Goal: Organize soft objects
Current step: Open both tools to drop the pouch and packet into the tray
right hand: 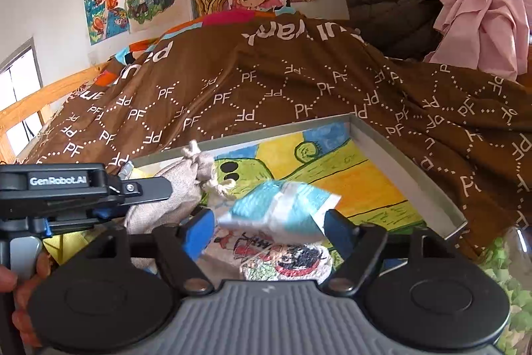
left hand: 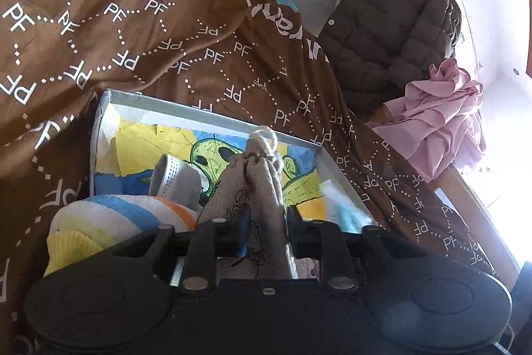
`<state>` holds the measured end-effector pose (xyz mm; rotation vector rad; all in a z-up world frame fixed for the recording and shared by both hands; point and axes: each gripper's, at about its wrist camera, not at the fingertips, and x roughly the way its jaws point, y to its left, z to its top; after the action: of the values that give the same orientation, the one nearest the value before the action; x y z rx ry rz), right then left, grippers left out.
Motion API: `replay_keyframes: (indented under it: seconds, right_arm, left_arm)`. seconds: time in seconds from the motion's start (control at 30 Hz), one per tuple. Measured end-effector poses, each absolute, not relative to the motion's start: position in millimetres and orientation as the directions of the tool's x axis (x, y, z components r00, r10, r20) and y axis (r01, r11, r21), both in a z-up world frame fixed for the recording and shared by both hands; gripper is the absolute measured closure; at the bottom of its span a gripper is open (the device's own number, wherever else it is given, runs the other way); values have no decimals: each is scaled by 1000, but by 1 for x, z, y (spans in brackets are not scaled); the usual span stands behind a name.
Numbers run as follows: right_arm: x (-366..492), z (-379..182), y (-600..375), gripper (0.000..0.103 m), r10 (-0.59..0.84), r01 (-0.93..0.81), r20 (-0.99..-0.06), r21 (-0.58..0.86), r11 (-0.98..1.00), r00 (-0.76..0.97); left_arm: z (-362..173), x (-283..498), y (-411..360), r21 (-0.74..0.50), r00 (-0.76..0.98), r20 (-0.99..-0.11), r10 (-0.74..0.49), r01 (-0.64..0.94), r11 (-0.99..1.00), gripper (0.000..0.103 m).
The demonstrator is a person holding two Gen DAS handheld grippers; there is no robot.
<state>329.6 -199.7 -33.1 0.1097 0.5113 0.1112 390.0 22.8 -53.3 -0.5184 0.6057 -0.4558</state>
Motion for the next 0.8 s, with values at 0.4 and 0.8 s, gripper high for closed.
replay_keyframes:
  seconds: [0.4,0.8]
  right_arm:
    - [281,1,-222,5,96,-39,-396,148,988,913]
    - [218,40,-238,0,78,-33,-322,142,989,943]
  left_arm:
    - [-18,349,23,-435,818,-391,-422,240,868,27]
    - [21,275,14,-311,868,-342,-360,257,915,9]
